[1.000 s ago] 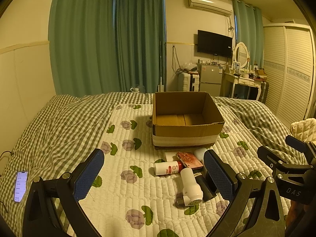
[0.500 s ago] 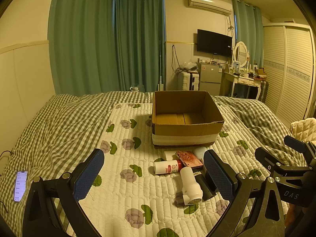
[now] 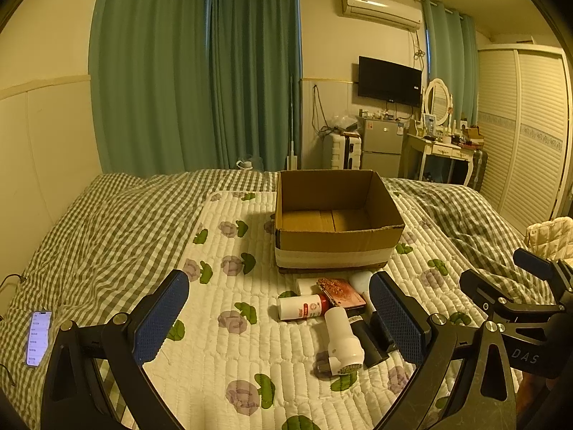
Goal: Organize rigid objects
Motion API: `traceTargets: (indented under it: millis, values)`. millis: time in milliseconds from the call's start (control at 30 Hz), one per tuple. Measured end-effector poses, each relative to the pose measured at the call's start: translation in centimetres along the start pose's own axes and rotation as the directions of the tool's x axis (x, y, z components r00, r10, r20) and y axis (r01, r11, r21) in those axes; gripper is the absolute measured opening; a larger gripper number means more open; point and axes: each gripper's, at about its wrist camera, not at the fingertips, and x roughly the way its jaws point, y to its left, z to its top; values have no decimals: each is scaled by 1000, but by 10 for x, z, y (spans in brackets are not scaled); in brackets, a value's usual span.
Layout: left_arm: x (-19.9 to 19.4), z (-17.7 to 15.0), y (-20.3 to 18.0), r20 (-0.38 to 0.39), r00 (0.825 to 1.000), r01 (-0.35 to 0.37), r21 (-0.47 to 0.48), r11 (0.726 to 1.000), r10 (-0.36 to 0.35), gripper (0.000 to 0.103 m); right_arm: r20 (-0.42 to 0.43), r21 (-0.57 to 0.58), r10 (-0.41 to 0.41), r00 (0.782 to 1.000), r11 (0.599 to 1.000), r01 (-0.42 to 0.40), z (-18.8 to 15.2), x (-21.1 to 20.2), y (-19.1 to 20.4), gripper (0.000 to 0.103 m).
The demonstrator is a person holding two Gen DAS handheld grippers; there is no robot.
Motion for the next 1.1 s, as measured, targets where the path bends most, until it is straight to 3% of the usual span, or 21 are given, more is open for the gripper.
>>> traceTargets:
  millis: [267, 467, 600, 800, 900, 1000, 1033, 1100]
  values:
    - [26, 5, -7, -48, 999, -7, -5, 1000, 7, 103, -48, -36, -9, 999, 999, 7, 13, 22, -8, 103]
    - [68, -8, -18, -150, 989, -18, 5, 1000, 18, 101, -138, -37, -25, 990, 999, 20, 5, 62, -20, 103]
    - [102, -34, -30, -257, 966, -6, 23, 1000, 12, 101, -221, -25, -12, 975, 1000, 7, -16, 90, -27, 103]
    - [144, -70, -50, -407, 913, 46, 43, 998, -25, 98, -296, 3, 17, 955, 1000, -16, -29, 111, -33, 103]
    - [155, -80, -60, -455, 888, 105, 47, 993, -72, 80, -312, 5, 19, 950, 1000, -19, -33, 115, -33, 103]
    - [158, -83, -64, -485, 861, 177, 4, 984, -153, 52, -326, -11, 13, 945, 1000, -18, -34, 118, -28, 103]
    - [156, -82, -66, -480, 863, 183, 7, 983, -157, 45, -330, -19, 10, 944, 1000, -17, -34, 119, -27, 103]
    - [150, -79, -65, -456, 882, 150, 36, 988, -118, 44, -339, -29, 10, 941, 999, -21, -34, 120, -23, 102]
